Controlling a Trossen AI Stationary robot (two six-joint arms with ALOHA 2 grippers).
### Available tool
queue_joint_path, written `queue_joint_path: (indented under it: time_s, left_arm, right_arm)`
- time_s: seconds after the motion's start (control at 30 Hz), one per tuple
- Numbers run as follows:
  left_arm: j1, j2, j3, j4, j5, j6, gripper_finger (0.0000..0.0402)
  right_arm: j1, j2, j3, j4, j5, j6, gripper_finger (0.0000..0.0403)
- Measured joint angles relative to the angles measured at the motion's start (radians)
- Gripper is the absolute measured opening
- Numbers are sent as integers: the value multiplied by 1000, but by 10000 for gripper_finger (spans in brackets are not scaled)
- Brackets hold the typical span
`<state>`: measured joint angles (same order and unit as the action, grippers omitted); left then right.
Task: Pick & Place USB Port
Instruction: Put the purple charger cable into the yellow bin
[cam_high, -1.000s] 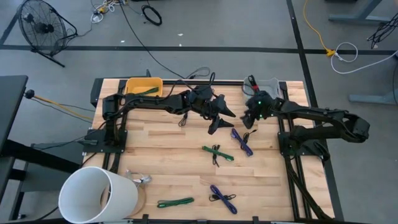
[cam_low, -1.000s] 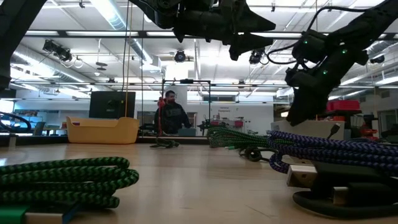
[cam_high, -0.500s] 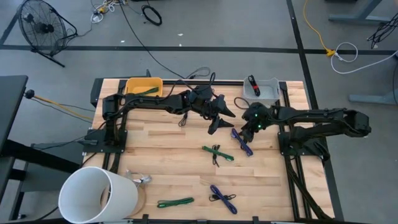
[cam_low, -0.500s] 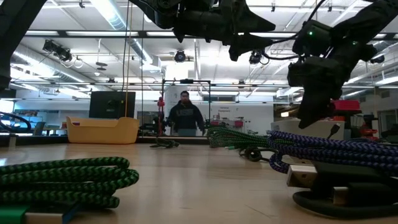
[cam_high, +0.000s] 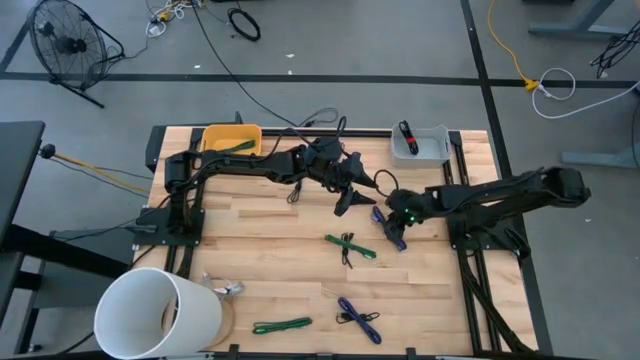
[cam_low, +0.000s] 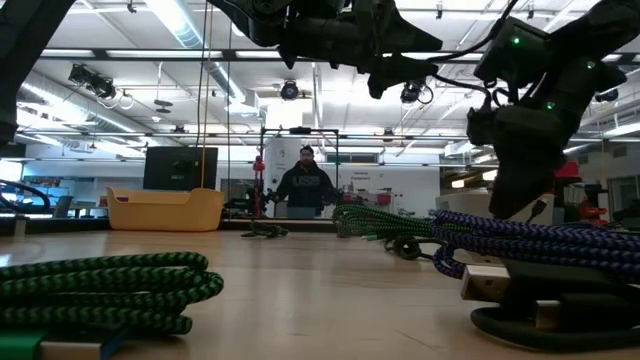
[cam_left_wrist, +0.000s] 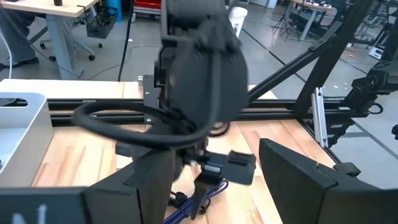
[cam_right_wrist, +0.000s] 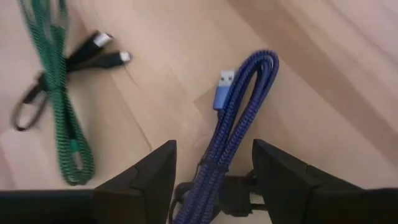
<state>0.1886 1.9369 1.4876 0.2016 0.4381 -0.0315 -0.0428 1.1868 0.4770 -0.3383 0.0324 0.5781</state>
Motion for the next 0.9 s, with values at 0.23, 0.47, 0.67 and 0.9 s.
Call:
queue_joint_path:
  time_s: [0.23, 0.47, 0.67, 0.9]
  left_arm:
    - [0, 0, 0, 0, 0, 0, 236]
    - [-1, 0, 0, 0, 0, 1, 236]
    - [-1, 0, 0, 1, 0, 0, 236]
    - [0, 0, 0, 5, 0, -2, 236]
  right_arm:
    - [35, 102, 0, 85, 22, 19, 210]
    - [43, 184, 3, 131, 32, 13, 159]
    - [43, 171, 1, 130, 62, -18, 22]
    - [37, 54, 26, 123, 13, -56, 16]
